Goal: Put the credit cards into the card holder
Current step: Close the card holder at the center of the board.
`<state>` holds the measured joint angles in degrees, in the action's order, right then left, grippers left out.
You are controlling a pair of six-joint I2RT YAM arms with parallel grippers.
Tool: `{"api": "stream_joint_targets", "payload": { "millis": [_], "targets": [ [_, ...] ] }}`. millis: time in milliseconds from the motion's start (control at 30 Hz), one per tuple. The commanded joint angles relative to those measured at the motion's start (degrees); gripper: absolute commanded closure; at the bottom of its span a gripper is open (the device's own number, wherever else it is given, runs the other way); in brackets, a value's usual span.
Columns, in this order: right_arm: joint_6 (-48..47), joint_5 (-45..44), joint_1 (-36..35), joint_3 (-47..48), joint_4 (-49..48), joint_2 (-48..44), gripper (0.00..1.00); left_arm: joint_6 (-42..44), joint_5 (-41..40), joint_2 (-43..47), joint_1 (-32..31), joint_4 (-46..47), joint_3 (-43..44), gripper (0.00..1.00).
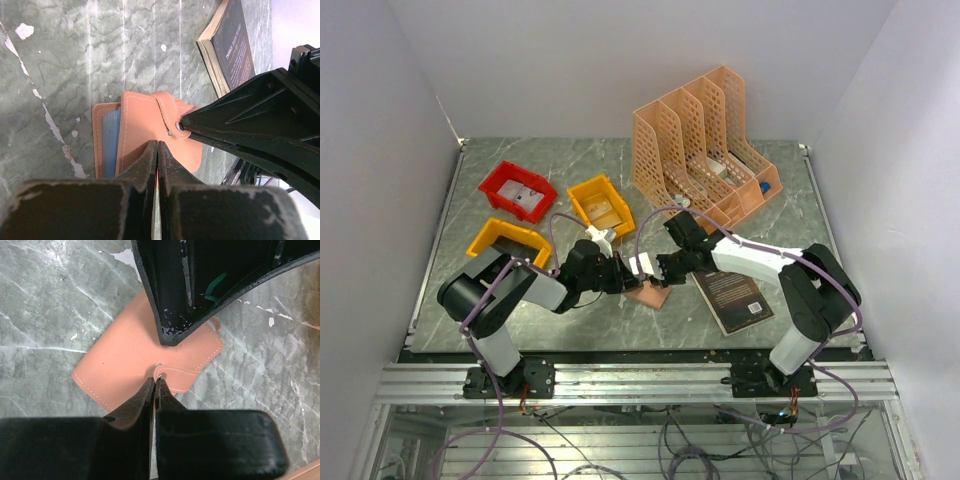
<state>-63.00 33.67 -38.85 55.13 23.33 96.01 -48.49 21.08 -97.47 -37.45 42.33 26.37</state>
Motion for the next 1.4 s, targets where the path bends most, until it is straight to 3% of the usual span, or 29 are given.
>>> {"api": "stream_joint_targets", "payload": {
  "millis": [0,800,1367],
  "targets": [
    [1.8,1.8,-1.1,-1.2,1.4,-1.4,1.00,2.3,-2.8,-2.5,-0.2,-5.3,-1.9,0.93],
    [-3.2,-7.3,-6.5,-5.1,2.7,-0.2,1.00,2.3,-2.7,-2.3,-0.3,-5.7,-1.8,0.93],
    [-1.3,-10.8,-8.5,-1.1,4.9,4.0,1.00,1.8,-1.9,-2.2,-0.2,-3.8,-2.4,0.93]
  ]
}}
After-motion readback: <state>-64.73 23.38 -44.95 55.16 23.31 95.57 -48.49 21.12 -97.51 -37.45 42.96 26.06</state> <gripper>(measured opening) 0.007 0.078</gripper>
